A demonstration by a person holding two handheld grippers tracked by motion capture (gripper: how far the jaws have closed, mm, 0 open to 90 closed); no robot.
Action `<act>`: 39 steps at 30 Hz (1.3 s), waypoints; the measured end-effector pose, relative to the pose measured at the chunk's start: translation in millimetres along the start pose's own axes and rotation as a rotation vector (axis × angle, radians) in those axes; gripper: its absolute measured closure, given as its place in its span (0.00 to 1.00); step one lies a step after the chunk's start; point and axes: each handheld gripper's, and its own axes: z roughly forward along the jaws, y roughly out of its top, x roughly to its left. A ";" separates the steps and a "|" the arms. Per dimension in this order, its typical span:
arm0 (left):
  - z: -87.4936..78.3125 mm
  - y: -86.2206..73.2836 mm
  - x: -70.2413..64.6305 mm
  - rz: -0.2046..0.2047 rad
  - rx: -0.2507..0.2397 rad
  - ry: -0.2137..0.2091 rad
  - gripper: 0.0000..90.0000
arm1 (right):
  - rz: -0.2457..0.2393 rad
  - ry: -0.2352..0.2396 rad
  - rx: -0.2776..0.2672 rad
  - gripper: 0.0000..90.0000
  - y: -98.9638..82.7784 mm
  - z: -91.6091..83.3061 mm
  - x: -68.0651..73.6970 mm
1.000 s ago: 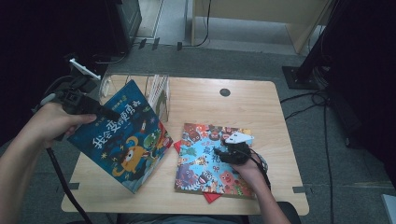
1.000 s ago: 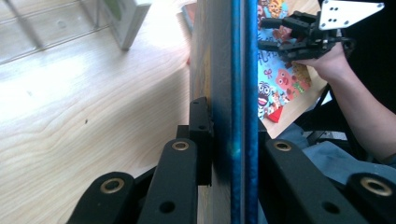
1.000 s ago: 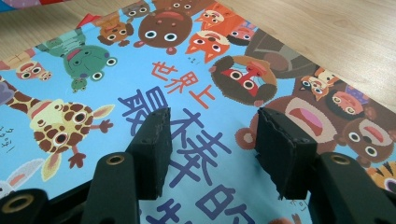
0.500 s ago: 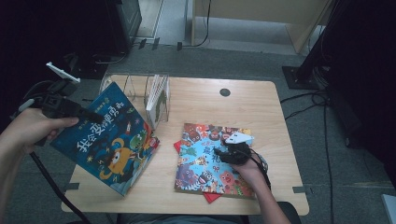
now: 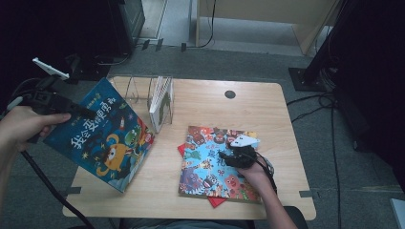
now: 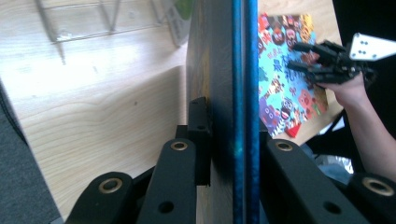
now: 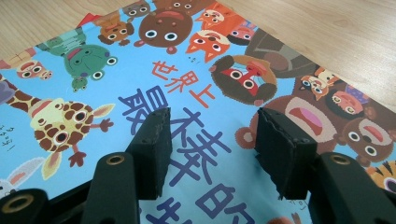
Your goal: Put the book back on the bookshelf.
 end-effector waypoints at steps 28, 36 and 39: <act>-41.6 0.8 36.9 -0.144 -0.088 0.082 0.89 | -0.001 0.007 0.000 0.51 0.3 0.3 -0.9; -50.9 12.6 44.8 -0.188 -0.116 0.079 0.90 | -0.002 0.012 0.000 0.52 0.5 0.5 -1.2; -51.0 15.3 45.7 -0.195 -0.123 0.081 0.90 | -0.004 0.010 0.000 0.52 0.5 0.5 -1.0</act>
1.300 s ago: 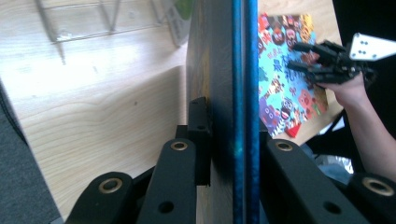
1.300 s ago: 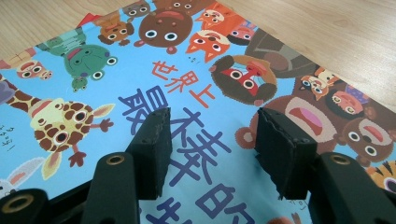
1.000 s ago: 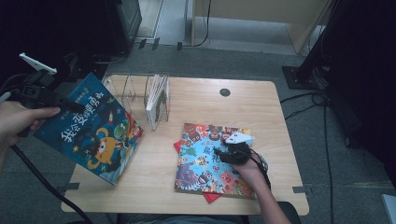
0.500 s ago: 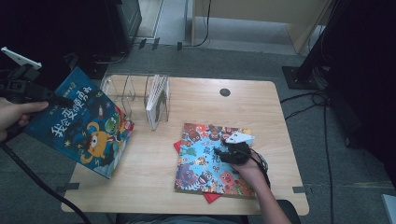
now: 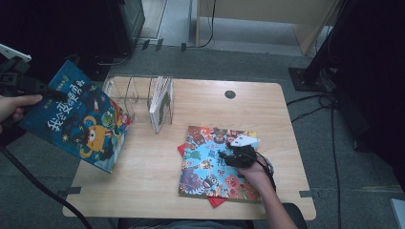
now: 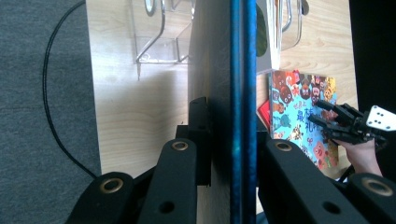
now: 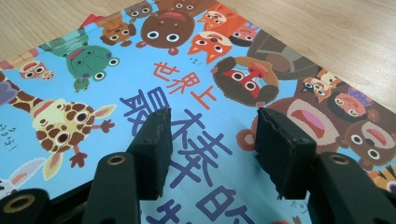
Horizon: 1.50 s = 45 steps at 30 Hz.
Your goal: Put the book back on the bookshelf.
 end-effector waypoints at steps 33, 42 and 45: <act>25.9 47.2 10.7 -0.027 -0.047 0.036 0.90 | 0.000 -0.005 0.000 0.52 0.1 0.3 0.5; 27.4 63.4 15.7 -0.029 -0.052 0.048 0.91 | 0.001 -0.005 0.001 0.53 0.2 0.3 0.4; 27.0 66.4 19.8 -0.034 -0.056 0.050 0.91 | 0.003 -0.007 0.000 0.53 0.1 0.4 0.9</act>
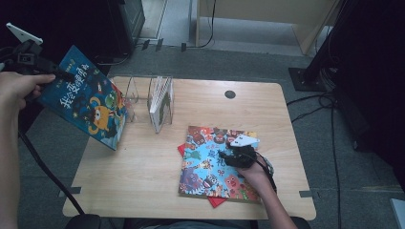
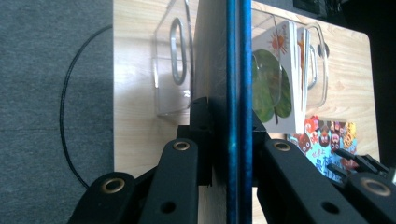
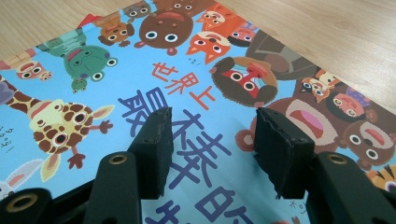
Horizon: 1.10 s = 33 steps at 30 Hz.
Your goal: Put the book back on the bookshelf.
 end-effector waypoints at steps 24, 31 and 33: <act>24.2 18.7 -3.3 0.005 -0.030 -0.007 0.90 | -0.001 0.000 0.000 0.53 0.0 0.0 0.0; 30.1 16.3 6.1 -0.028 -0.045 -0.029 0.90 | -0.001 0.000 0.000 0.53 0.0 0.0 -0.1; 30.9 15.3 7.7 -0.039 -0.054 -0.048 0.88 | -0.001 0.001 0.001 0.53 0.0 0.0 -0.2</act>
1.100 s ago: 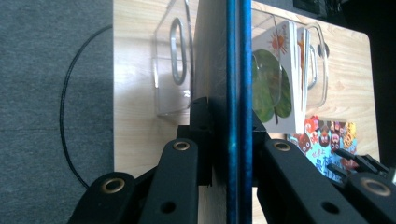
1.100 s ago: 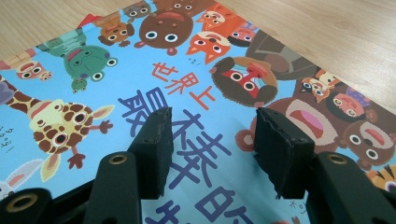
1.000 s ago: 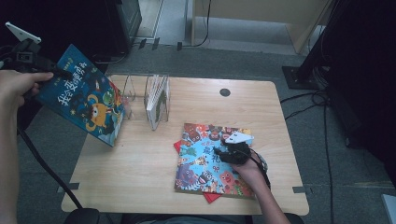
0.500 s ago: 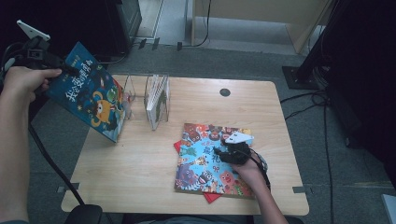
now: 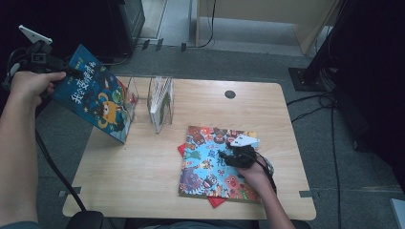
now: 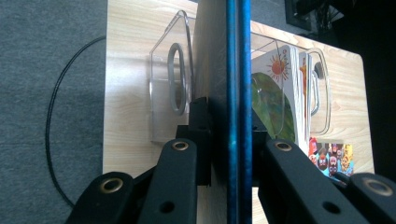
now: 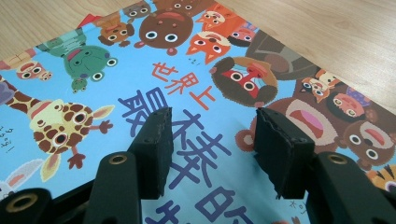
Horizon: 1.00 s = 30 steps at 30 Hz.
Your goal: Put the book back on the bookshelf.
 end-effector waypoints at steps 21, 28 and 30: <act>-7.3 -20.9 -2.8 0.098 -0.003 -0.009 0.52 | 0.002 0.004 0.000 0.52 0.0 -0.1 -0.4; -8.3 -37.2 -6.9 0.131 -0.010 0.018 0.48 | 0.003 0.007 -0.001 0.53 0.0 -0.3 -0.7; -8.3 -43.9 -8.6 0.136 -0.015 0.004 0.48 | 0.021 0.019 -0.005 0.53 -0.3 -1.0 -2.5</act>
